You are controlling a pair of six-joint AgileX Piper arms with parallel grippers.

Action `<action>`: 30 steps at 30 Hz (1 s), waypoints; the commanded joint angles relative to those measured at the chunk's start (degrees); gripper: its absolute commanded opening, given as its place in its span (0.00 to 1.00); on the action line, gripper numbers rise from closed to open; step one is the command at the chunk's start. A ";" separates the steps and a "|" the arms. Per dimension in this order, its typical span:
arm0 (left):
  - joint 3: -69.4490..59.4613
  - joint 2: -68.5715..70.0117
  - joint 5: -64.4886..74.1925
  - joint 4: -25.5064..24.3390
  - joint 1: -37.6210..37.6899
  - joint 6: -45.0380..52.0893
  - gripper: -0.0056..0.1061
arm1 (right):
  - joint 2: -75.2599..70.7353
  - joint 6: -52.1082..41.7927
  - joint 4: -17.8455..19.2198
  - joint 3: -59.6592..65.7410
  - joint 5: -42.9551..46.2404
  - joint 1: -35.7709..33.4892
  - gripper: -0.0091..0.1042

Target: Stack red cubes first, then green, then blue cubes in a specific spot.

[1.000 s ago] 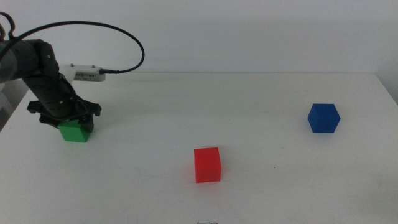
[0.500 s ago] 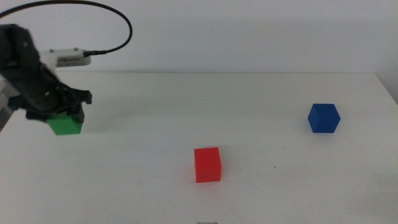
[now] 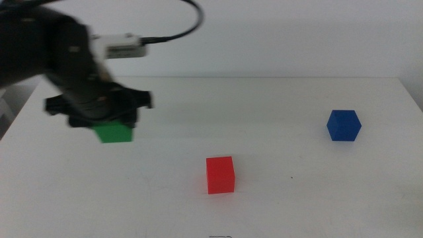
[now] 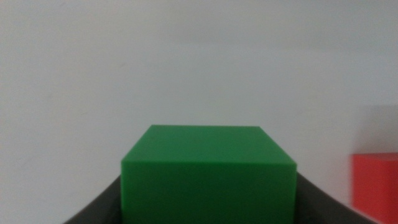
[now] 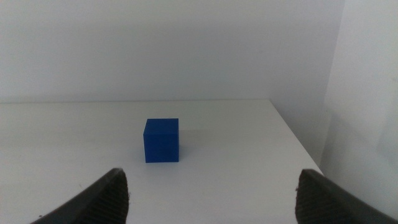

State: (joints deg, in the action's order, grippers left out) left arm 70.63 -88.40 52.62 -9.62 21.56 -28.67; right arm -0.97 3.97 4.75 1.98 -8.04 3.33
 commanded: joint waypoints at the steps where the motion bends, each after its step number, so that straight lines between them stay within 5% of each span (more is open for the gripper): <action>1: 5.03 -0.01 1.44 -6.69 5.48 -9.06 0.04 | -0.87 -0.75 0.48 -1.38 4.35 0.00 0.91; 12: 15.83 -11.86 3.03 -8.06 22.10 -22.73 0.04 | -0.87 -0.75 0.48 -1.38 4.35 0.00 0.91; 30: 17.92 -18.26 0.75 -4.11 23.58 -26.84 0.04 | -0.87 -0.75 0.48 -1.38 4.35 0.00 0.91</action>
State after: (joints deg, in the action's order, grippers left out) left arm 86.80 -109.25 54.52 -13.15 44.84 -54.55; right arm -0.97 3.97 4.75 1.98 -8.04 3.33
